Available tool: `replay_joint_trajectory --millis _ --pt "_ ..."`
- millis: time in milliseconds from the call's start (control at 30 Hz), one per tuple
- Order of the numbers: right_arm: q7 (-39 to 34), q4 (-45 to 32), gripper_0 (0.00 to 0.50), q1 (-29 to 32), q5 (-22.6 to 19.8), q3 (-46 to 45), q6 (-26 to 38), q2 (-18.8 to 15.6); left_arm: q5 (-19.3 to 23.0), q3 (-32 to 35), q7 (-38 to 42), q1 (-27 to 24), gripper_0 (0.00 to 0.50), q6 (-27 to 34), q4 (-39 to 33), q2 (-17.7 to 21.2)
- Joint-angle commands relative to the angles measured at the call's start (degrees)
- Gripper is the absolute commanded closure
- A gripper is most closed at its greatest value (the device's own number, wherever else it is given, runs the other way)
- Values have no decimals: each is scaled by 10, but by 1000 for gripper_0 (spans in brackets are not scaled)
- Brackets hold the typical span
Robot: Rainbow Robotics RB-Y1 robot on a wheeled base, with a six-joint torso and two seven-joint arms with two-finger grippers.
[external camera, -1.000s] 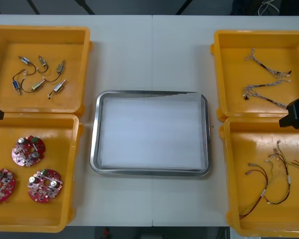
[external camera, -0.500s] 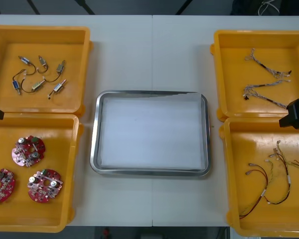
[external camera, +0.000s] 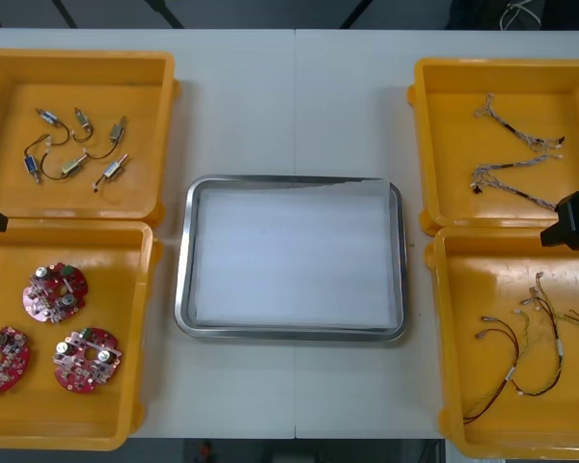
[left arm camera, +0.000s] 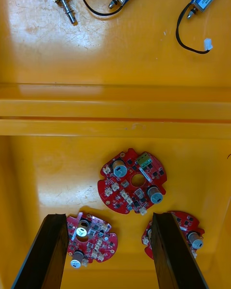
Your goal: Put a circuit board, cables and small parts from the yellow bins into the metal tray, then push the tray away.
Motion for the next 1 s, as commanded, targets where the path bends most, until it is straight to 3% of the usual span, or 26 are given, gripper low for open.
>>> replay_joint_trajectory --millis 33,300,633,1000 --pt "-13 -5 0 -10 4 -15 4 3 -6 7 28 -23 0 -5 -12 3" --pt "5 2 0 6 10 -2 4 2 -5 1 28 -19 0 -3 -12 11" --pt "134 2 0 50 33 71 -33 -53 13 1 46 -19 0 -3 22 16" --pt "253 2 0 91 39 86 -39 -72 25 1 55 -19 0 7 79 17"
